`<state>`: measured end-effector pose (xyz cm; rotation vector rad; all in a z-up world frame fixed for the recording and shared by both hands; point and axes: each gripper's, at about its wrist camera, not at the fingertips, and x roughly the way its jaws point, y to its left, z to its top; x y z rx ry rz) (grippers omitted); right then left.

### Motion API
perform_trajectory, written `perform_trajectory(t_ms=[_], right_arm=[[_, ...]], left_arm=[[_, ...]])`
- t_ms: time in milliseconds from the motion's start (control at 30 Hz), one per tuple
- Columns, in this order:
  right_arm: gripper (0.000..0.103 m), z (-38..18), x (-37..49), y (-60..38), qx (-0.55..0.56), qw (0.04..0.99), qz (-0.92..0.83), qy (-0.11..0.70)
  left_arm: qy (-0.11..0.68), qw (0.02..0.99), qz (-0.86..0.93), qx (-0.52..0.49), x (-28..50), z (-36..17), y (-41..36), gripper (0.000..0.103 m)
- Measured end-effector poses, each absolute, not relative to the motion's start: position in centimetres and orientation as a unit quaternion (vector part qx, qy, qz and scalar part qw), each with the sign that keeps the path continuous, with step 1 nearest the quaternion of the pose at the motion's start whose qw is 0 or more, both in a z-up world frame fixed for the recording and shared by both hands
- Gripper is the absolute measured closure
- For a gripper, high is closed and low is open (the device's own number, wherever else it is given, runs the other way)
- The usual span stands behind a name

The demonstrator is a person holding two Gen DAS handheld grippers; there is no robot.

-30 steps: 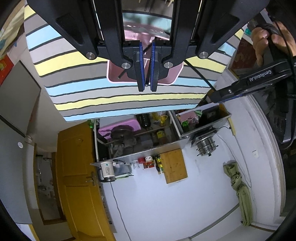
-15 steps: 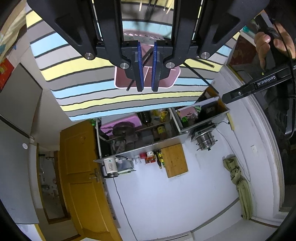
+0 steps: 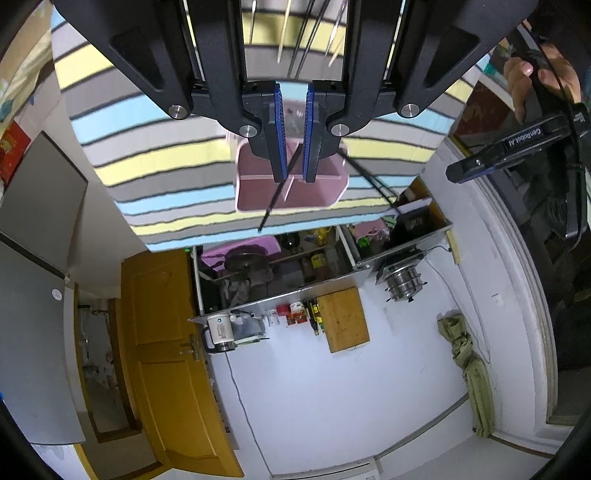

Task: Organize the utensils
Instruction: 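Move both open tools back toward the remaining chopsticks on the table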

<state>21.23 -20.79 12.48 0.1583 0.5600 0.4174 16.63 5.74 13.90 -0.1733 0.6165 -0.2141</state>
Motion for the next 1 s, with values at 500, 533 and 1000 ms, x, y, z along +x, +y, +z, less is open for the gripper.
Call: perform_trajectory(t_ms=[500,533,1000], right_arm=[[0.094,8.4,17.5,-21.6,0.081,0.924,0.205,0.312],[0.094,8.0,17.3,-21.6,0.081,0.923,0.205,0.315],[0.094,4.4,17.2,-22.3,0.085,0.91,0.196,0.354]], left_arm=[[0.358,0.922,-0.118,-0.085,11.9,8.0,3.6,0.07],[0.362,0.921,-0.119,-0.084,11.8,7.7,3.4,0.07],[0.41,0.901,-0.121,-0.081,11.7,3.6,2.4,0.07]])
